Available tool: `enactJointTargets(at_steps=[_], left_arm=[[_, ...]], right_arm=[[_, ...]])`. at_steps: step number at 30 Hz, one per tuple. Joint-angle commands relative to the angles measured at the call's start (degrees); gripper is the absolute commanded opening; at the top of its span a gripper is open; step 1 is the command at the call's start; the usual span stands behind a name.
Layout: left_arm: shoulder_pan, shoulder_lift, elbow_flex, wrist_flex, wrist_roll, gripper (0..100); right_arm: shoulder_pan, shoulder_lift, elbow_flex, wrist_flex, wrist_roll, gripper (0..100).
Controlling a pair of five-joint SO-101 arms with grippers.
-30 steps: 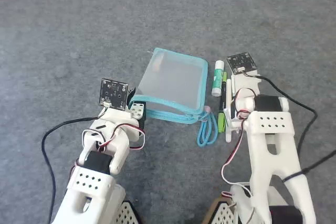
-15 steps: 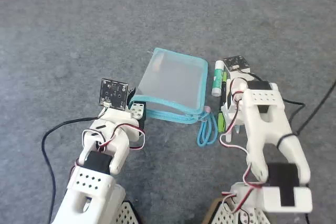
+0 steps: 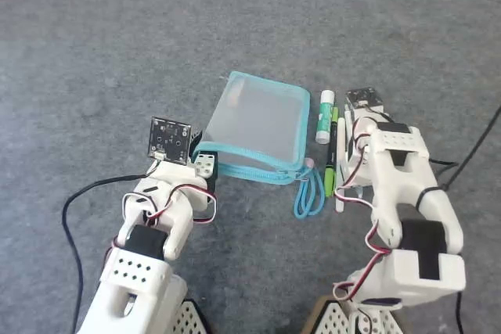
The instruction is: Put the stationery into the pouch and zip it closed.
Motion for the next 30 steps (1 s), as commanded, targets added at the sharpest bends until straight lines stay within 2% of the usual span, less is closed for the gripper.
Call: enactJointTargets(at_steps=[1, 7, 10, 15, 19, 23, 30], left_arm=[[-0.4, -0.6, -0.3, -0.4, -0.7, 1], [-0.4, -0.7, -0.3, -0.4, -0.7, 1], [-0.4, -0.8, -0.3, -0.4, -0.7, 1], [-0.4, -0.6, -0.3, -0.4, -0.7, 1], [-0.4, -0.6, -0.3, -0.4, -0.7, 1], [-0.4, -0.6, -0.3, -0.4, -0.7, 1], [-0.4, -0.6, -0.4, -0.8, -0.5, 1]], right_arm=[[0.2, -0.1, -2.5, -0.7, 0.7, 0.6], [0.7, -5.8, -2.5, 4.2, 0.7, 0.8], [1.1, -15.5, -2.5, 10.9, 1.1, 0.8], [-0.7, -37.1, -2.5, 23.8, 8.0, 0.8], [-8.0, -51.6, -3.3, 34.2, 11.7, 0.7], [-18.5, -55.5, -10.4, 46.2, 12.5, 0.7], [-24.0, -54.0, -16.9, 46.3, 12.9, 0.7]])
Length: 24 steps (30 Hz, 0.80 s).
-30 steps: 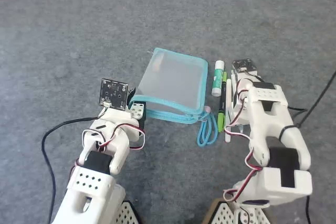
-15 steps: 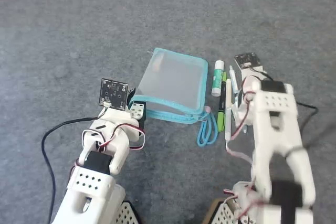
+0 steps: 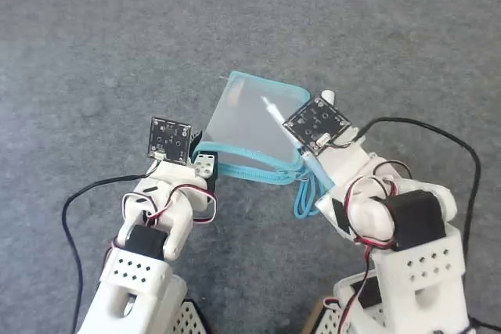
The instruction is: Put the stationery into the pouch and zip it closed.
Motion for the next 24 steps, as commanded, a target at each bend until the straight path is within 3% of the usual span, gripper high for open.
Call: enactJointTargets(at_steps=[1, 4, 11, 24], left_arm=[[-0.4, -0.6, -0.7, -0.8, -0.4, 1], [-1.8, -0.5, -0.7, -3.4, -0.3, 1], [-12.7, -0.4, -1.3, -4.2, 2.8, 1], [-15.6, -0.4, -1.2, -4.1, 2.5, 1]], right_arm=[[-3.0, 0.7, -5.1, 2.3, 1.0, 0.7], [-7.1, 1.8, -5.8, 2.3, 1.0, 0.7], [-12.7, 6.0, -2.8, 2.4, 0.4, 0.7], [-13.0, 13.2, -1.8, 2.4, 0.6, 0.7]])
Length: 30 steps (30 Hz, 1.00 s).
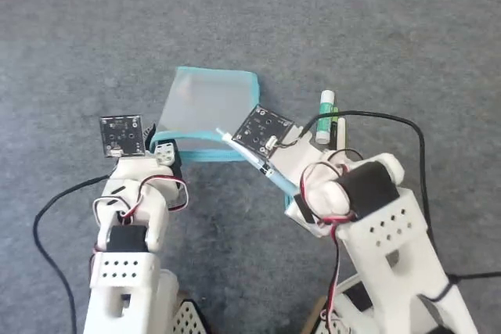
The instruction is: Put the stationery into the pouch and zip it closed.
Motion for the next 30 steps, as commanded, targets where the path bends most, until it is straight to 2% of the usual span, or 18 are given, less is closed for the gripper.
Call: enactJointTargets(at_steps=[1, 4, 11, 20, 30], left_arm=[[-0.5, -0.4, -1.2, -2.1, 0.6, 1], [-0.7, -0.4, -1.2, -2.3, 0.6, 1], [-0.5, -0.4, -1.1, -2.3, 0.6, 1], [-0.4, -0.4, -0.9, -2.1, 0.6, 1], [-0.4, -0.4, -0.7, -2.0, 0.5, 1]], right_arm=[[-0.7, 2.2, -0.2, 2.3, 0.3, 0.7], [-1.4, 3.9, 0.9, 2.2, 0.5, 0.7], [-10.3, 5.2, 1.5, 2.1, 0.0, 0.7], [-9.8, 6.2, -2.2, 1.6, -2.3, 0.7], [-4.5, 23.1, -17.9, 2.1, -4.0, 0.7]])
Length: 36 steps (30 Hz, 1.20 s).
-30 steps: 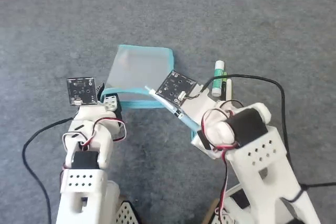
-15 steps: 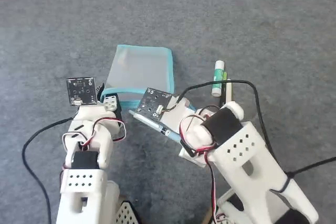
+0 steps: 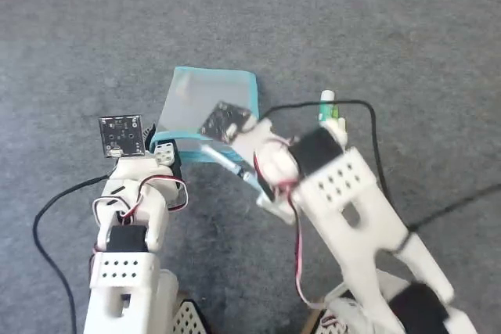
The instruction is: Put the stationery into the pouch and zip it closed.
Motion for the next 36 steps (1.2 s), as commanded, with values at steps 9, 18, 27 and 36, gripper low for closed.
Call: enactJointTargets(at_steps=[9, 18, 27, 36], left_arm=[[9.8, -0.5, 1.9, -2.0, -4.4, 1], [16.0, -0.5, 2.5, -2.0, -5.9, 1], [15.5, -0.5, 2.5, -2.0, -5.9, 1], [14.4, -0.5, 2.5, -2.0, -6.0, 1]], right_arm=[[2.2, 15.1, -23.3, 2.2, -5.0, 0.8], [2.2, 16.8, -25.2, 0.6, -5.6, 1.0], [1.9, 16.5, -25.1, -1.2, -5.6, 16.5], [0.0, 2.1, -23.2, -3.0, -5.5, 16.9]])
